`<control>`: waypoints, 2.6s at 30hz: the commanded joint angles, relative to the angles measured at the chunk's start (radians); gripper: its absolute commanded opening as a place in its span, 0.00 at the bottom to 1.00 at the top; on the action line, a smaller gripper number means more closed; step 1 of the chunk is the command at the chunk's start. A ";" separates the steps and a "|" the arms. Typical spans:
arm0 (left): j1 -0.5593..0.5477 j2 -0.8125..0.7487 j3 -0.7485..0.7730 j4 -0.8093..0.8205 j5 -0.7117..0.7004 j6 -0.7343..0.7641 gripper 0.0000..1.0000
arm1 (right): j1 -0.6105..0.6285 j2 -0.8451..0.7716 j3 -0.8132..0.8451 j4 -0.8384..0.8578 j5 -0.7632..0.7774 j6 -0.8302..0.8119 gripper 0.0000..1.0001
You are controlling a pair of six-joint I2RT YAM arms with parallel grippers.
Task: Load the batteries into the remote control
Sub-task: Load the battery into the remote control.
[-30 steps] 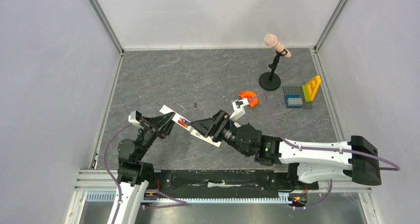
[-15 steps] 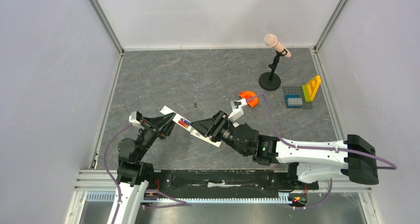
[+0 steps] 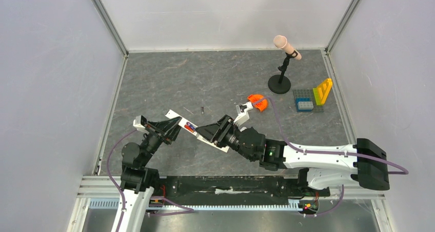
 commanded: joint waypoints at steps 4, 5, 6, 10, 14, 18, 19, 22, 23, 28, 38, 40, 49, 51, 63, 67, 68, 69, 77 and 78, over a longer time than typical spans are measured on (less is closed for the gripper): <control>-0.002 -0.071 0.074 0.068 0.086 0.000 0.02 | -0.004 0.018 0.053 -0.092 0.015 0.043 0.43; -0.001 -0.071 0.075 0.066 0.091 0.002 0.02 | -0.004 0.017 0.057 -0.106 0.018 0.053 0.42; -0.001 -0.073 0.078 0.062 0.094 0.004 0.02 | -0.003 0.015 0.058 -0.114 0.018 0.058 0.42; -0.001 -0.073 0.089 0.029 0.088 0.024 0.02 | -0.004 -0.003 0.054 -0.125 0.021 0.069 0.44; -0.001 -0.074 0.088 0.010 0.074 0.038 0.02 | -0.004 -0.027 0.046 -0.119 0.023 0.066 0.55; -0.001 -0.073 0.085 -0.007 0.068 0.049 0.02 | -0.004 -0.052 0.013 -0.055 0.010 0.039 0.66; -0.002 -0.073 0.083 -0.011 0.066 0.051 0.02 | -0.004 -0.060 0.005 -0.042 0.005 0.037 0.67; -0.002 -0.074 0.083 -0.013 0.061 0.058 0.02 | -0.004 -0.071 -0.007 -0.018 0.001 0.025 0.70; -0.001 -0.074 0.083 -0.012 0.061 0.059 0.02 | -0.004 -0.073 -0.009 -0.016 -0.002 0.023 0.71; -0.002 -0.074 0.082 -0.012 0.060 0.061 0.02 | -0.004 -0.070 -0.013 -0.016 -0.011 0.017 0.71; -0.001 -0.074 0.082 -0.013 0.064 0.061 0.02 | -0.004 -0.020 0.019 0.026 -0.079 -0.025 0.70; -0.002 -0.074 0.083 -0.013 0.067 0.060 0.02 | -0.003 -0.015 0.019 0.028 -0.082 -0.024 0.68; -0.001 -0.074 0.080 -0.038 0.071 0.061 0.02 | -0.004 -0.021 -0.009 0.069 -0.083 -0.027 0.71; -0.002 -0.073 0.080 -0.039 0.073 0.061 0.02 | -0.004 -0.021 -0.012 0.076 -0.084 -0.028 0.71; -0.001 -0.075 0.082 -0.038 0.073 0.052 0.02 | -0.004 -0.029 -0.042 0.105 -0.079 -0.026 0.64; -0.001 -0.075 0.085 -0.038 0.076 0.049 0.02 | -0.004 -0.023 -0.044 0.114 -0.080 -0.028 0.56; -0.001 -0.075 0.085 -0.038 0.077 0.049 0.02 | -0.004 -0.022 -0.044 0.118 -0.081 -0.027 0.55; -0.001 -0.076 0.086 -0.038 0.078 0.049 0.02 | -0.004 -0.019 -0.043 0.120 -0.082 -0.029 0.53; -0.001 -0.075 0.091 -0.052 0.090 0.068 0.02 | -0.006 -0.006 -0.038 0.132 -0.082 -0.024 0.43; -0.001 -0.075 0.091 -0.052 0.091 0.069 0.02 | -0.006 -0.004 -0.037 0.131 -0.083 -0.022 0.42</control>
